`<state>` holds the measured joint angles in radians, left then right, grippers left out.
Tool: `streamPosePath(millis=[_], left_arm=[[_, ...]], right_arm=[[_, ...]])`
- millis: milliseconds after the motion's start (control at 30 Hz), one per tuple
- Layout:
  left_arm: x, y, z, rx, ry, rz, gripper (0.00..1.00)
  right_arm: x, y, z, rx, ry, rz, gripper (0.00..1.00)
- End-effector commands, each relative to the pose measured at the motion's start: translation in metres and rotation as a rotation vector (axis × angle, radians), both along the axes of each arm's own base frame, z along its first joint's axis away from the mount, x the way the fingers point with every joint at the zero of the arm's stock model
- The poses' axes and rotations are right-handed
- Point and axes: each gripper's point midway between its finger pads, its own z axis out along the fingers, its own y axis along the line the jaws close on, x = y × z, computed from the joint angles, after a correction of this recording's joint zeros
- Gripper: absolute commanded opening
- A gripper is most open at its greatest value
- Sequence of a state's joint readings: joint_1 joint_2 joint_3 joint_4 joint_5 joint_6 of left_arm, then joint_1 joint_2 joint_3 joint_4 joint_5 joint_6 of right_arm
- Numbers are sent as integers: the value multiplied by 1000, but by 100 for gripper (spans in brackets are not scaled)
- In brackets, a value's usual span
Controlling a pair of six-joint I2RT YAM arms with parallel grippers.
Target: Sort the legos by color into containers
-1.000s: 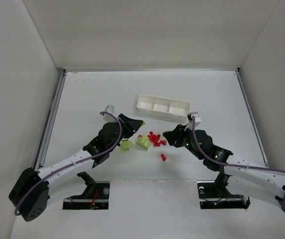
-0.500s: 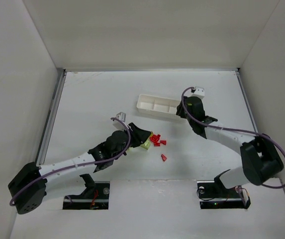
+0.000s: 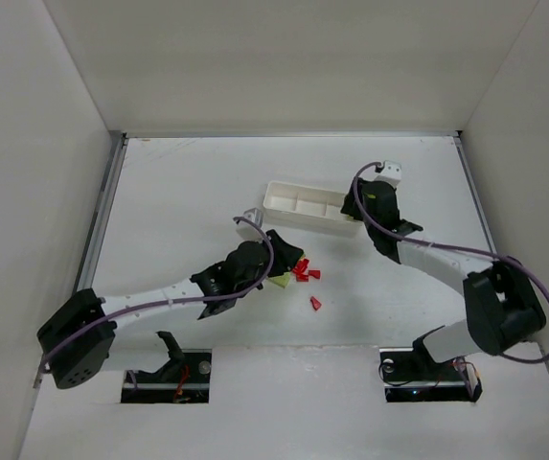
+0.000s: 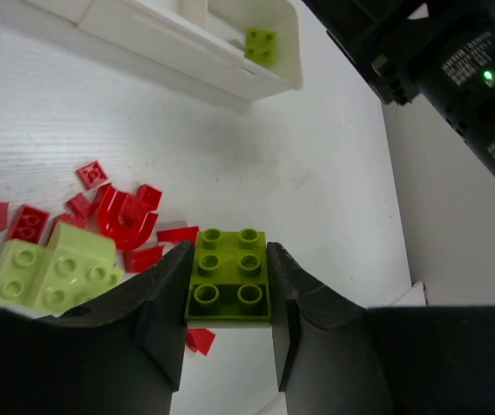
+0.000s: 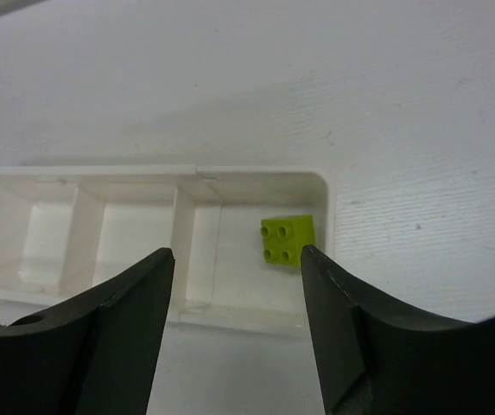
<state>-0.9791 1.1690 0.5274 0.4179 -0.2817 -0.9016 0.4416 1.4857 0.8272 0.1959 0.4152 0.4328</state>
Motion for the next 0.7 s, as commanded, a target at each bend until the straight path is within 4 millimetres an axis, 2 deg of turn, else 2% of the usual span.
streamPosePath(millis=[0,33,100,167,233,400,533,667], left_arm=[[22,-21,41,-37,-97,-2,20],[27,-24,42,-34,-103,1,20],[39,-40,47,-28,-120,-7,20],[53,-51,48,-11,-129,-8,20],[71,-68,46,15,-138,-15,20],[115,-106,33,73,-142,-43,22],[142,-128,11,148,-126,-52,23],[161,-140,5,192,-144,-37,23]], right_arm=[[-12,-11,44,63,-146,-39,65],[-20,-15,44,76,-154,-47,63],[-38,-24,41,118,-159,-75,50],[-59,-33,30,166,-155,-102,30],[-78,-36,16,210,-130,-116,22],[-113,-36,-9,235,-82,-105,26],[-123,-39,-16,241,-89,-114,33],[-126,-35,-22,239,-83,-105,39]])
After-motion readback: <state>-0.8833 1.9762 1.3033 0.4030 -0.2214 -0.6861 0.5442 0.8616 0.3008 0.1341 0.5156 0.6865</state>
